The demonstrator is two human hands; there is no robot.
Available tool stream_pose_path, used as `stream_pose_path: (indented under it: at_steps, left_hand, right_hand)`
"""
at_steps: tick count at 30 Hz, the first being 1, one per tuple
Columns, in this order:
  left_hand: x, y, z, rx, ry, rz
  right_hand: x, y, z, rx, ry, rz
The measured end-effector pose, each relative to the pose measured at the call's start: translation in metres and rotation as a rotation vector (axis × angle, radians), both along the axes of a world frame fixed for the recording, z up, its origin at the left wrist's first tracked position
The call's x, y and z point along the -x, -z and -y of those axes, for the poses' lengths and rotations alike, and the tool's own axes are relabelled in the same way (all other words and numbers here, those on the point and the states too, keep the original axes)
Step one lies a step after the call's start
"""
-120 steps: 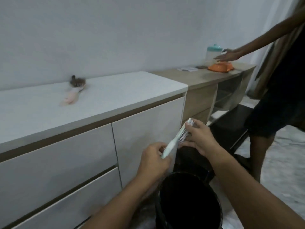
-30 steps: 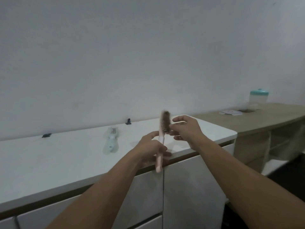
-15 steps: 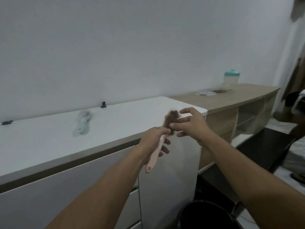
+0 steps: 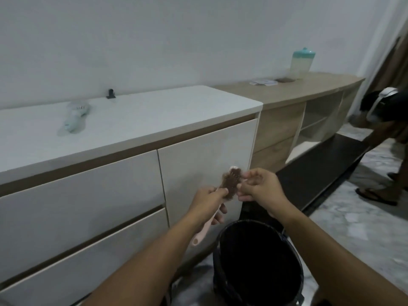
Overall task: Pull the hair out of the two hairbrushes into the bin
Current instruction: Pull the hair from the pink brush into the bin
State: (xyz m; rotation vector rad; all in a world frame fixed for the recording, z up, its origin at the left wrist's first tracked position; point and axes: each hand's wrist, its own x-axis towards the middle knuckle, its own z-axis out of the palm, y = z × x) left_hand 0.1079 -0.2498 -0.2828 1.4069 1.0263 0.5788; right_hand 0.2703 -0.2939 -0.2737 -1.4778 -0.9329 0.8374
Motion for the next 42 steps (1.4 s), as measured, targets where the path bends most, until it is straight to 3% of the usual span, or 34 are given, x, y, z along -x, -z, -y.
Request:
stream_pose_path:
  at_steps: [7,19,25,30,36,42]
  left_hand:
    - [-0.01,0.057,0.022,0.129,-0.029,-0.08]
    - [-0.013,0.094,0.029,0.161,-0.104,-0.144]
    - [-0.012,0.1,0.029,0.118,-0.078,-0.166]
    - [-0.013,0.104,0.033,0.081,-0.067,-0.19]
    - [-0.012,0.106,0.035,0.058,-0.055,-0.215]
    - [-0.012,0.102,0.034,0.132,-0.025,-0.211]
  right_hand:
    - [-0.005,0.067,0.018,0.119,0.075,0.044]
    - [-0.011,0.082,0.031,0.249,-0.106,0.115]
    - [-0.01,0.091,0.029,0.204,-0.004,0.475]
    - [-0.013,0.094,0.03,0.172,0.089,0.639]
    - [-0.01,0.092,0.033,0.179,0.015,0.695]
    - [-0.012,0.09,0.031,0.182,0.072,0.694]
